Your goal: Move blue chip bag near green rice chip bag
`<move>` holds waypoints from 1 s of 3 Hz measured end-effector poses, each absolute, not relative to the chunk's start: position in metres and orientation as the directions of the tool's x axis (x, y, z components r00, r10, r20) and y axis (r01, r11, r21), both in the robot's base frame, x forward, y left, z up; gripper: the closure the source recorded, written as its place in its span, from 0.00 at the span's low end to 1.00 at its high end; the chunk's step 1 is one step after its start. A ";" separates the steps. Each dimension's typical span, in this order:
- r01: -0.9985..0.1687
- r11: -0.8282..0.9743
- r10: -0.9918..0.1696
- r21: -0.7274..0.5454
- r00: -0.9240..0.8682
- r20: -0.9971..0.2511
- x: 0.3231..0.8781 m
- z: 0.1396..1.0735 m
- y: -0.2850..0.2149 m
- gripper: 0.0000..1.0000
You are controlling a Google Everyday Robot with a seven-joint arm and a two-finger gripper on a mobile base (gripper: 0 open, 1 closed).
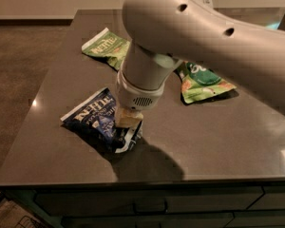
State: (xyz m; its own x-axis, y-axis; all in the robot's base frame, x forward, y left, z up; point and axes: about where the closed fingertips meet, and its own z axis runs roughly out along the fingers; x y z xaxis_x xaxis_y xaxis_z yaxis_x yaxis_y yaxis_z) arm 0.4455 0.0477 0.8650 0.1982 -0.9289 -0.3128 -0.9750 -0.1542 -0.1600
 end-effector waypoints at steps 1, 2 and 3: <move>-0.978 -0.102 -0.916 -0.184 0.164 -0.365 0.457 0.893 0.037 1.00; -0.975 -0.036 -0.902 -0.221 0.127 -0.413 0.477 0.923 0.025 1.00; -0.962 0.042 -0.896 -0.271 0.084 -0.437 0.511 0.950 0.010 1.00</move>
Offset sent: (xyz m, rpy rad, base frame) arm 0.0619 -0.0407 0.0960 0.1954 -0.0905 -0.1716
